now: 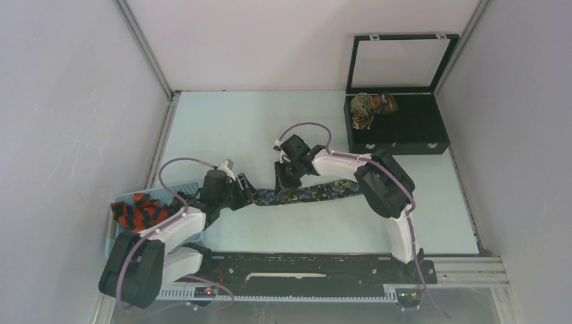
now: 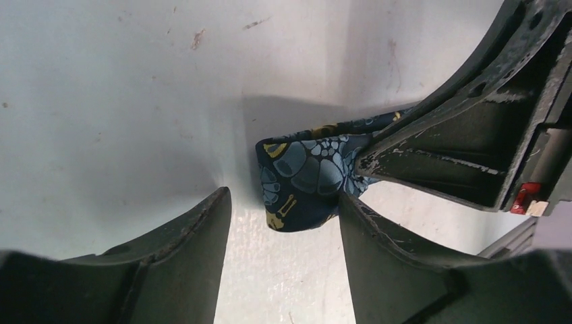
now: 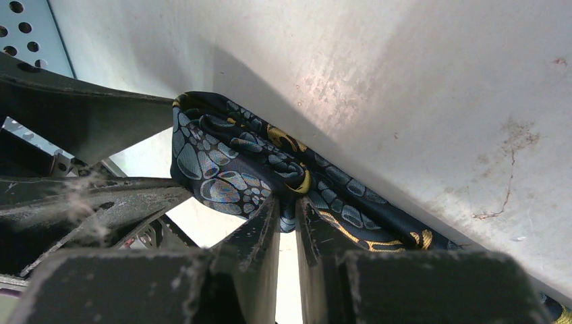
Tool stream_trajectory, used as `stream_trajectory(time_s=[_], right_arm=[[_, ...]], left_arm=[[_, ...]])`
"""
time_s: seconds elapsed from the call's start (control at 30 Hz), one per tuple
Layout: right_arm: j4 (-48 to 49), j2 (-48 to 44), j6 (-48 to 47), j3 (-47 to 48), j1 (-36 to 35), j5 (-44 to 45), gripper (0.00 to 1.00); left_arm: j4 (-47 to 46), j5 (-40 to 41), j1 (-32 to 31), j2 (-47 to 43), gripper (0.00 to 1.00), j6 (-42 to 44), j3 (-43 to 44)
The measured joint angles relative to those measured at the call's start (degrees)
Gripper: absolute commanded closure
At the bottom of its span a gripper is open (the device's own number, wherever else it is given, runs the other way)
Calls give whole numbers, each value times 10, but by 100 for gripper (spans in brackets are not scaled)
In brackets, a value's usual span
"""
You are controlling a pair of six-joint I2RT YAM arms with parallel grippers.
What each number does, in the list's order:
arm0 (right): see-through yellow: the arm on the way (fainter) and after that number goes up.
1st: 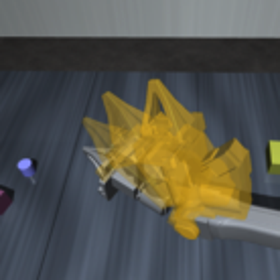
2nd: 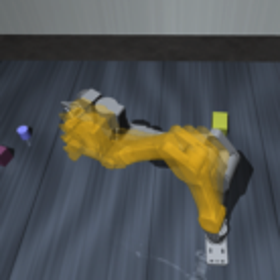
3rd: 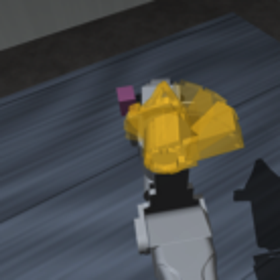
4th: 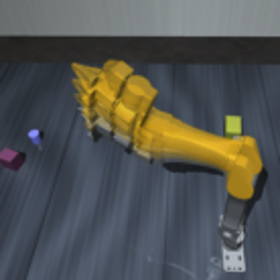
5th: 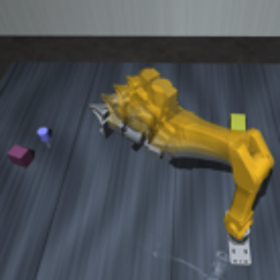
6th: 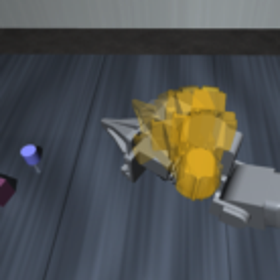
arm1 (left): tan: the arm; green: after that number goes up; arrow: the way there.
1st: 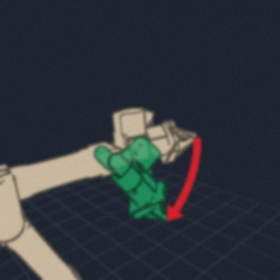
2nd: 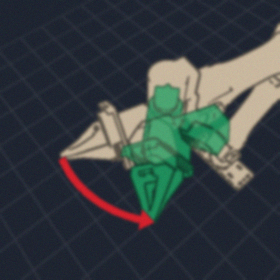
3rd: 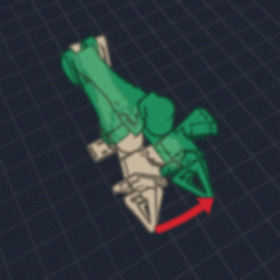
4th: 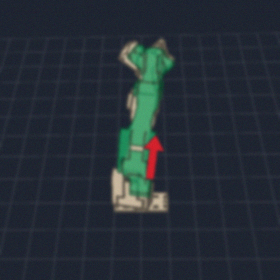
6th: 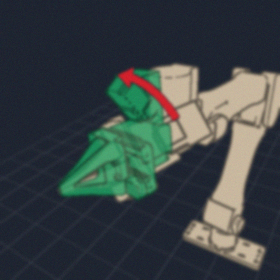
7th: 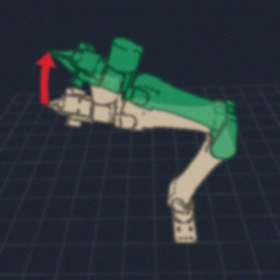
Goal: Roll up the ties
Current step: Roll the tie at the center of the board.
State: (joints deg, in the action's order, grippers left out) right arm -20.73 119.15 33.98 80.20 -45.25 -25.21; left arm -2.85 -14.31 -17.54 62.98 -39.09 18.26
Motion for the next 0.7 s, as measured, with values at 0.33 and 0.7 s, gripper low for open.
stream_trajectory(time_s=[0.33,0.7], right_arm=[[0,1,0,0,0,0,85],[1,1,0,0,-1,0,83]], left_arm=[[-94,-48,13,46,45,-46,-20],[-150,-70,16,72,90,-64,-36]])
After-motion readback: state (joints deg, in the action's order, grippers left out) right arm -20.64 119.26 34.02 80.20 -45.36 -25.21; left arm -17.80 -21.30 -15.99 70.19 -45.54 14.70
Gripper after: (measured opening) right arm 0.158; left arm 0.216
